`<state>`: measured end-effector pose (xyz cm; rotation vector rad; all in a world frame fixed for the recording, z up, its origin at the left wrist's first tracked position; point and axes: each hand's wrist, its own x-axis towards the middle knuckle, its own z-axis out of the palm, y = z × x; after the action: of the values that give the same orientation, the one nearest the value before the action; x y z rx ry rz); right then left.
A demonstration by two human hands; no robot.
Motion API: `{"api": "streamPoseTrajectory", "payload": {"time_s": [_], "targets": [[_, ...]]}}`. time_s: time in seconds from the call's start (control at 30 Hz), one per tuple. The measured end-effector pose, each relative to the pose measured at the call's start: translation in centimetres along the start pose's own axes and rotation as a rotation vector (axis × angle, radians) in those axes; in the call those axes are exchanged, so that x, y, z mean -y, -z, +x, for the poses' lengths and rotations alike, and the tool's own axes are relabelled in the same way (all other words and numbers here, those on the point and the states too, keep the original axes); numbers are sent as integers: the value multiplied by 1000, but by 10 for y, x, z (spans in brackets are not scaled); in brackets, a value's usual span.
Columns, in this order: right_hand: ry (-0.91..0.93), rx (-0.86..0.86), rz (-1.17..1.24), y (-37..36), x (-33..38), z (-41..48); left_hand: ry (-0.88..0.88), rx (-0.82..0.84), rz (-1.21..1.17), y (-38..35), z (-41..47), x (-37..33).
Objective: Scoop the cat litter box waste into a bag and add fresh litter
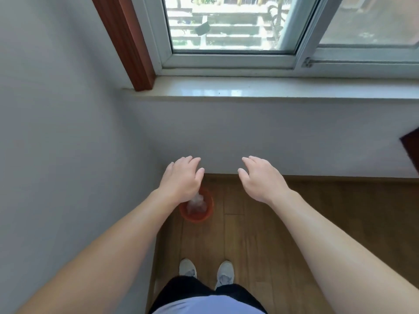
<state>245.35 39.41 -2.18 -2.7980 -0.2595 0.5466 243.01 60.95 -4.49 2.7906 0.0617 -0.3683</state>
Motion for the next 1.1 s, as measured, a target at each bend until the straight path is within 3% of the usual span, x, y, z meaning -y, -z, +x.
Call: {"api": "streamPoseTrajectory", "payload": {"time_s": [0.43,0.83,1.1], "targets": [[-143,-194,-37,8,-25,-89,-234,-39,68,10,-29,-62],[-559,-281,81,-16,-53,-198,-688,30,223,-22,-46,-120],[-805,-417,141,-44,-81,-323,-907,93,280,-47,-126,-188]]}}
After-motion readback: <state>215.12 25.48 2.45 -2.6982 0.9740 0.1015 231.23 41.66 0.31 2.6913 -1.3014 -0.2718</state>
